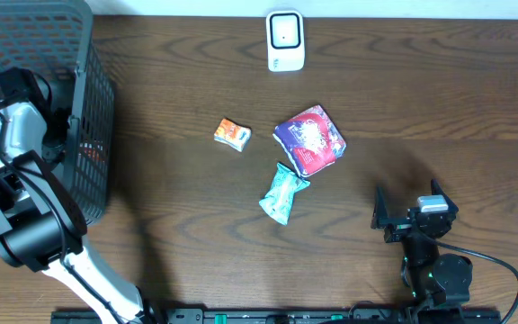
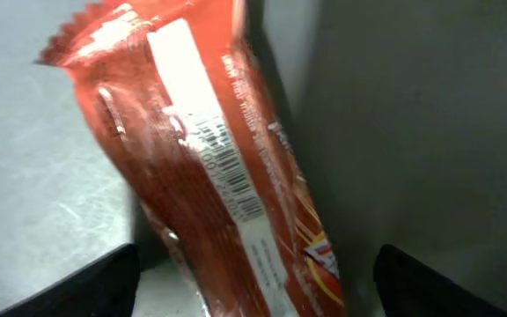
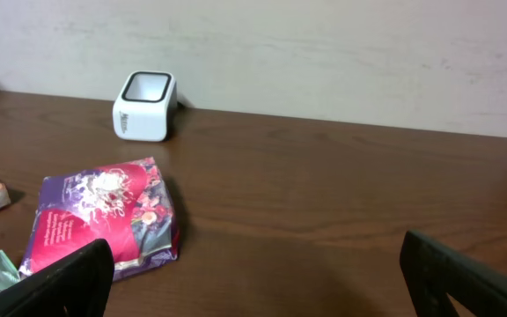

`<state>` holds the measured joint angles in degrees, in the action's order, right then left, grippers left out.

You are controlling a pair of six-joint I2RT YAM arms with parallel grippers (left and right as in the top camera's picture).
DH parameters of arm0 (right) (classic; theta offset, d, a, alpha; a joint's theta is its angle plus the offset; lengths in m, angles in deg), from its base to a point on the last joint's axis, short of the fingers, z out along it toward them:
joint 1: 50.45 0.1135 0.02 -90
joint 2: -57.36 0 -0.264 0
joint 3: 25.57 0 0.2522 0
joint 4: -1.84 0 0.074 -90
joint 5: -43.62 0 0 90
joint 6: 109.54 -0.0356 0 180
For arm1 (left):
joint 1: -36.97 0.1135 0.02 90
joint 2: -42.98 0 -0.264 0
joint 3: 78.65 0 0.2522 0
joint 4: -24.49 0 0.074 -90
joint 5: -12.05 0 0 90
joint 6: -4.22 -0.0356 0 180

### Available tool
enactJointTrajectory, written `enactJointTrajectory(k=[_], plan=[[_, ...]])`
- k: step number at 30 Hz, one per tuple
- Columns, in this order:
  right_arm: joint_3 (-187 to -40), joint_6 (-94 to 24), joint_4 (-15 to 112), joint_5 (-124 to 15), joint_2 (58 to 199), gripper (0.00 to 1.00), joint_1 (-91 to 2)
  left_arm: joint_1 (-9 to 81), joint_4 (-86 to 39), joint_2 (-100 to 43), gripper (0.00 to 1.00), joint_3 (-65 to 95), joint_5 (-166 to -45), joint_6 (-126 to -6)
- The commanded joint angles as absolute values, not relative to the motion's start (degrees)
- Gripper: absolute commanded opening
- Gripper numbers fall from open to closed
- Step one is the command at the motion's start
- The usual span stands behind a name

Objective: Scan the item barcode
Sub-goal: 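Lift the held red bar up out of the basket, then carry the red bar over the table and release it beside the purple bag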

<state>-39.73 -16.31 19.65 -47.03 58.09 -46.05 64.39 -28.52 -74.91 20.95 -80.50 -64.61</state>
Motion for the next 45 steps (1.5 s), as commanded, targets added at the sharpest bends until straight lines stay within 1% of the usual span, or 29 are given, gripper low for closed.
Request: enactJointTrajectory(k=[1, 2, 3, 7, 8, 9, 10, 13, 17, 27, 30, 34, 36, 38, 45], plan=[[-39.6, -15.8, 19.9, -47.0, 58.1, 0.99, -46.4, 64.6, -28.2, -78.2, 0.63, 20.3, -81.6, -64.1], [-39.6, -15.8, 19.9, -47.0, 58.1, 0.99, -46.4, 64.6, -28.0, -78.5, 0.56, 20.3, -81.5, -64.1], [-39.6, -15.8, 19.9, -47.0, 58.1, 0.99, -46.4, 64.6, -27.9, -78.5, 0.52, 20.3, -81.4, -64.3], [-39.6, -15.8, 19.9, -47.0, 58.1, 0.99, -46.4, 64.7, -27.4, -78.3, 0.29, 20.4, -81.4, -67.2], [-39.6, -15.8, 19.9, -47.0, 58.1, 0.99, -46.4, 64.8, -27.4, -78.3, 0.22, 20.4, -81.4, -67.9], [-39.6, -15.8, 19.9, -47.0, 58.1, 0.99, -46.4, 65.0, -27.4, -78.2, 0.11, 20.4, -81.4, -68.2], [-39.6, -15.8, 19.9, -47.0, 58.1, 0.99, -46.4, 65.1, -27.6, -78.1, 0.08, 20.4, -81.4, -68.2], [-39.6, -15.8, 19.9, -47.0, 58.1, 0.99, -46.4, 66.0, -28.2, -77.3, 0.08, 20.4, -81.4, -68.1], [-39.6, -15.8, 19.9, -47.0, 58.1, 0.99, -46.4, 67.5, -28.5, -72.1, 0.07, 20.5, -81.4, -68.1], [-39.6, -15.8, 19.9, -47.0, 58.1, 0.99, -46.4, 68.3, -22.6, -48.3, 0.07, 20.5, -81.9, -68.1], [-39.6, -15.8, 19.9, -47.0, 58.1, 0.99, -46.4, 68.3, -20.2, -41.7, 0.07, 20.5, -87.1, -68.1], [-39.6, -15.8, 19.9, -47.0, 58.1, 0.99, -46.4, 67.3, -17.0, -35.6, 0.07, 20.5, -102.9, -67.9], [-39.6, -15.8, 19.9, -47.0, 58.1, 0.99, -46.4, 65.5, -15.4, -33.7, 0.07, 20.5, -109.7, -67.2], [-39.6, -15.8, 19.9, -47.0, 58.1, 0.99, -46.4, 61.9, -14.0, -32.3, 0.07, 20.5, -112.8, -64.5], [-39.6, -15.8, 19.9, -47.0, 58.1, 0.99, -46.4, 46.0, -15.5, -32.2, 0.07, 20.4, -112.9, -65.4]])
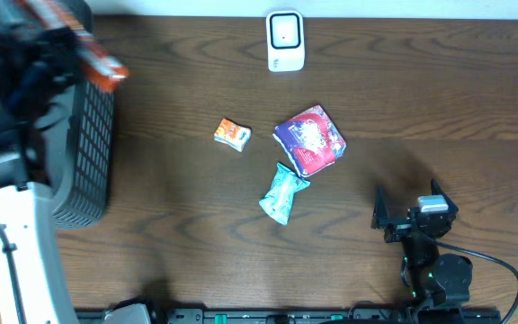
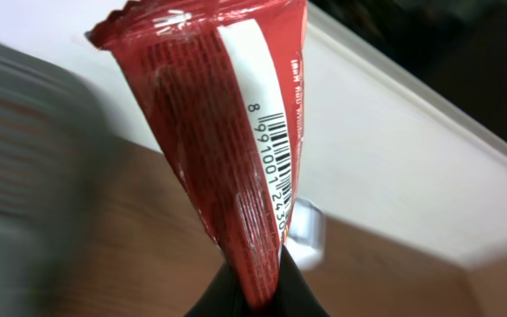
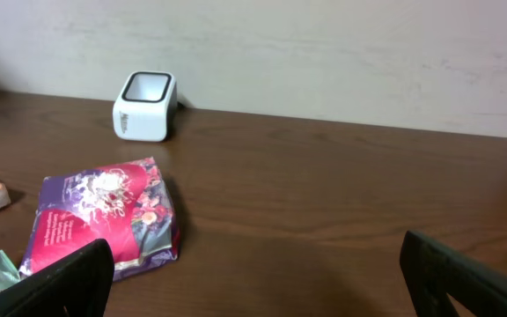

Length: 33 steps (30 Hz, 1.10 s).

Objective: Scan the item barcode
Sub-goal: 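Carry the red bar over the table and release it beside the purple bag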

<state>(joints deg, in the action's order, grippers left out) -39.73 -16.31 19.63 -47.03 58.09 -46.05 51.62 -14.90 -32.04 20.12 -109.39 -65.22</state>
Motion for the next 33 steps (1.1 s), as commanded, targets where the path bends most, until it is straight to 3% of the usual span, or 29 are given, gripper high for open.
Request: enactJointTrajectory(k=[1, 10, 22, 24, 26, 28, 33], plan=[[-39.6, -15.8, 19.9, -47.0, 58.1, 0.99, -46.4, 43.7, -16.1, -32.7, 0.07, 20.4, -112.8, -65.9], [-39.6, -15.8, 19.9, -47.0, 58.1, 0.99, -46.4, 25.0, -30.6, -42.4, 0.08, 20.4, -99.3, -66.9], [-39.6, -15.8, 19.9, -47.0, 58.1, 0.99, -46.4, 13.6, -32.5, -62.4, 0.08, 20.4, -97.3, -66.8], [-39.6, -15.8, 19.9, -47.0, 58.1, 0.99, -46.4, 13.1, -32.5, -64.4, 0.22, 20.4, -97.3, -66.8], [-39.6, -15.8, 19.9, -47.0, 58.1, 0.99, -46.4, 13.0, -32.5, -65.7, 0.56, 20.4, -97.3, -66.8], [-39.6, -15.8, 19.9, -47.0, 58.1, 0.99, -46.4, 13.0, -32.5, -66.1, 0.68, 20.4, -97.4, -66.8], [-39.6, -15.8, 19.9, -47.0, 58.1, 0.99, -46.4, 13.5, -32.1, -63.6, 0.71, 21.9, -98.0, -66.9]])
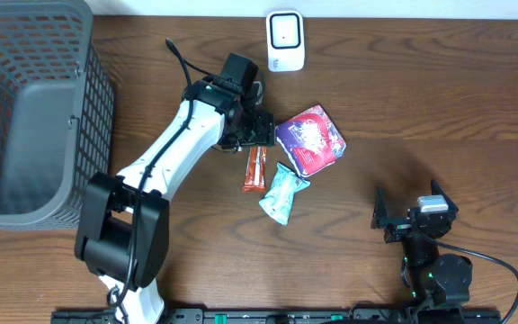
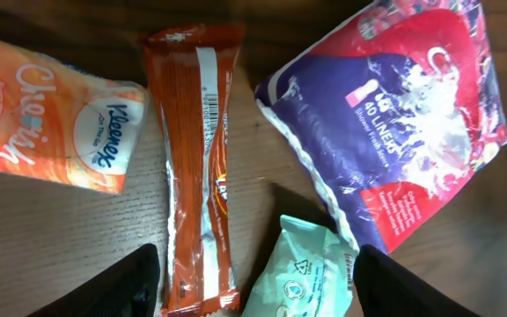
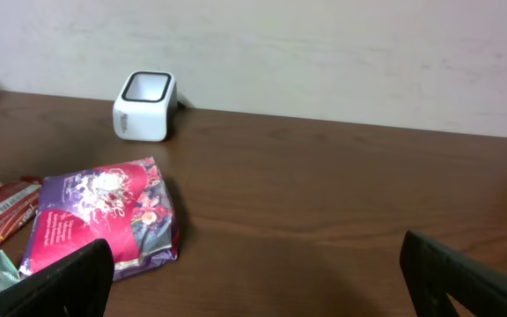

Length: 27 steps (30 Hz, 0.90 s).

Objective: Scan the item barcode
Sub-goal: 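Carry the red bar over the table and release it beside the purple bag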

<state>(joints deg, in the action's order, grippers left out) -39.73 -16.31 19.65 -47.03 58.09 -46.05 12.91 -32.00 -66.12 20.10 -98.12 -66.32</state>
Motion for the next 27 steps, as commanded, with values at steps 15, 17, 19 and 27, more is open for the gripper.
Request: enactJointTrajectory(k=[15, 17, 19, 27], plan=[[-39.6, -15.8, 19.9, -47.0, 58.1, 0.99, -46.4, 17.7, -40.3, -34.8, 0.98, 23.4, -97.2, -68.2], [-39.6, -15.8, 19.9, -47.0, 58.1, 0.99, -46.4, 17.7, -43.3, -31.9, 0.98, 23.4, -91.4, -68.5], [-39.6, -15.8, 19.9, -47.0, 58.1, 0.99, -46.4, 17.8, -45.9, -29.6, 0.98, 23.4, -85.8, -66.9], [-39.6, -15.8, 19.9, -47.0, 58.1, 0.99, -46.4, 26.7, -53.0, -25.1, 0.98, 23.4, -81.7, -57.5]])
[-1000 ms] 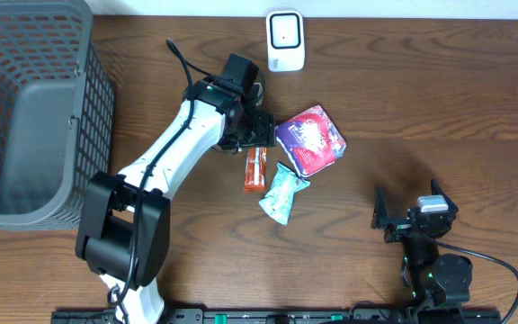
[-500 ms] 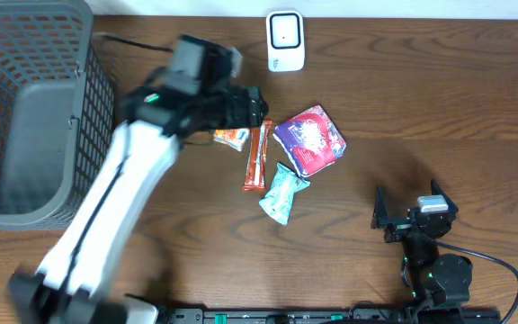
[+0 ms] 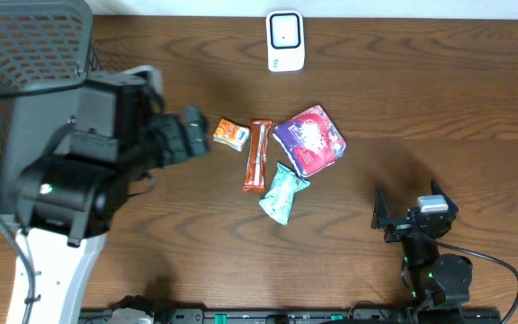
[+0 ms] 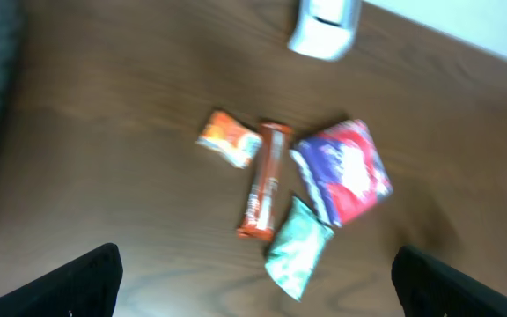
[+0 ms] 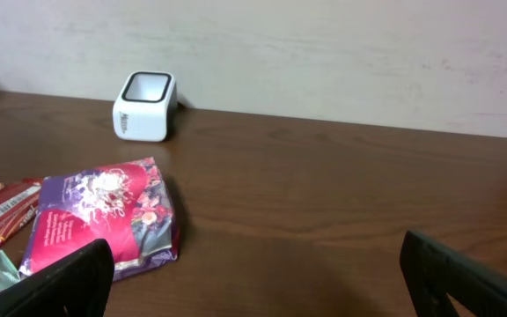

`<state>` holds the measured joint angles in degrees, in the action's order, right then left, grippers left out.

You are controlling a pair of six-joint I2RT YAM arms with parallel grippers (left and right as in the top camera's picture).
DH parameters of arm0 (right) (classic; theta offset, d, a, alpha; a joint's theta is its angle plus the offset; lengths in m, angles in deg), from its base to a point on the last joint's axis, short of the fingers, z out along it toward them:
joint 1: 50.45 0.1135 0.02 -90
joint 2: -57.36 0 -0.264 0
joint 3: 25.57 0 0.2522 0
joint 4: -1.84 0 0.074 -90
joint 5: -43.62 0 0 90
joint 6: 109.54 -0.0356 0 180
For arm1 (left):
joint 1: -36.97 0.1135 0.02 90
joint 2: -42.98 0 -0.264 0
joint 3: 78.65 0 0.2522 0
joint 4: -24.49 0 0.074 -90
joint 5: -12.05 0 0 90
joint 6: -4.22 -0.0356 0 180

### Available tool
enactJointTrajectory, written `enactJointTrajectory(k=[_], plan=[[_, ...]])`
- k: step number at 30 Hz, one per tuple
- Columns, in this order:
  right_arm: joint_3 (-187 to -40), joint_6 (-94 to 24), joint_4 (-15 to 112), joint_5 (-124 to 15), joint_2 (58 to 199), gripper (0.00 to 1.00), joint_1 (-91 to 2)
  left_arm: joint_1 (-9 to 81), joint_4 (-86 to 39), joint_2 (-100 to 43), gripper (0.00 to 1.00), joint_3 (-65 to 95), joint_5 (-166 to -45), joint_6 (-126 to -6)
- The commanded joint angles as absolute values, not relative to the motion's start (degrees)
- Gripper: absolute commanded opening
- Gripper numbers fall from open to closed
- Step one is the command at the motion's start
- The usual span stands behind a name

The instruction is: Scan the item barcode

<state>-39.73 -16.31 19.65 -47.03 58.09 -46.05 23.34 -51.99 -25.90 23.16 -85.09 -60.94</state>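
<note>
The red snack bar [image 3: 256, 155] lies flat on the table between the orange tissue pack [image 3: 232, 134] and the purple packet [image 3: 309, 138]; the left wrist view shows the red snack bar [image 4: 263, 180] from high up. The white scanner [image 3: 285, 40] stands at the back edge. My left gripper [image 3: 185, 137] hangs high above the table, left of the packs, open and empty. My right gripper [image 3: 416, 216] rests open at the front right, holding nothing. The bar's barcode cannot be made out.
A dark mesh basket [image 3: 25, 54] fills the back left corner. A teal pack [image 3: 283, 192] lies in front of the purple packet. In the right wrist view the scanner [image 5: 145, 106] and the purple packet [image 5: 104, 216] lie to the left.
My left gripper was low over the red bar, open; it is now raised high and drawn back to the left. The bar stays where it lay. The right arm has not moved.
My left gripper was open around the red bar inside the basket. Then it was shut on the bar, held up above the basket. Then the bar lay on the table among the packs with the gripper open over it, and now the gripper is high and clear.
</note>
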Motion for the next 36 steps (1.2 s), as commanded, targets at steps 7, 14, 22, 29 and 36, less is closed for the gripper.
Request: enactJointTrajectory(k=[7, 14, 22, 29, 36], plan=[[-39.6, -15.8, 19.9, -47.0, 58.1, 0.99, -46.4, 34.6, -57.4, -25.5, 0.98, 23.4, -81.8, -57.4], [-39.6, -15.8, 19.9, -47.0, 58.1, 0.99, -46.4, 35.4, -59.6, -25.5, 0.98, 23.3, -81.7, -57.4], [-39.6, -15.8, 19.9, -47.0, 58.1, 0.99, -46.4, 35.4, -62.6, -25.5, 0.98, 22.8, -81.7, -57.6], [-39.6, -15.8, 19.9, -47.0, 58.1, 0.99, -46.4, 33.5, -63.4, -25.5, 0.98, 21.0, -94.9, -71.6], [-39.6, -15.8, 19.9, -47.0, 58.1, 0.99, -46.4, 27.7, -63.4, -25.5, 0.98, 20.6, -107.6, -81.5]])
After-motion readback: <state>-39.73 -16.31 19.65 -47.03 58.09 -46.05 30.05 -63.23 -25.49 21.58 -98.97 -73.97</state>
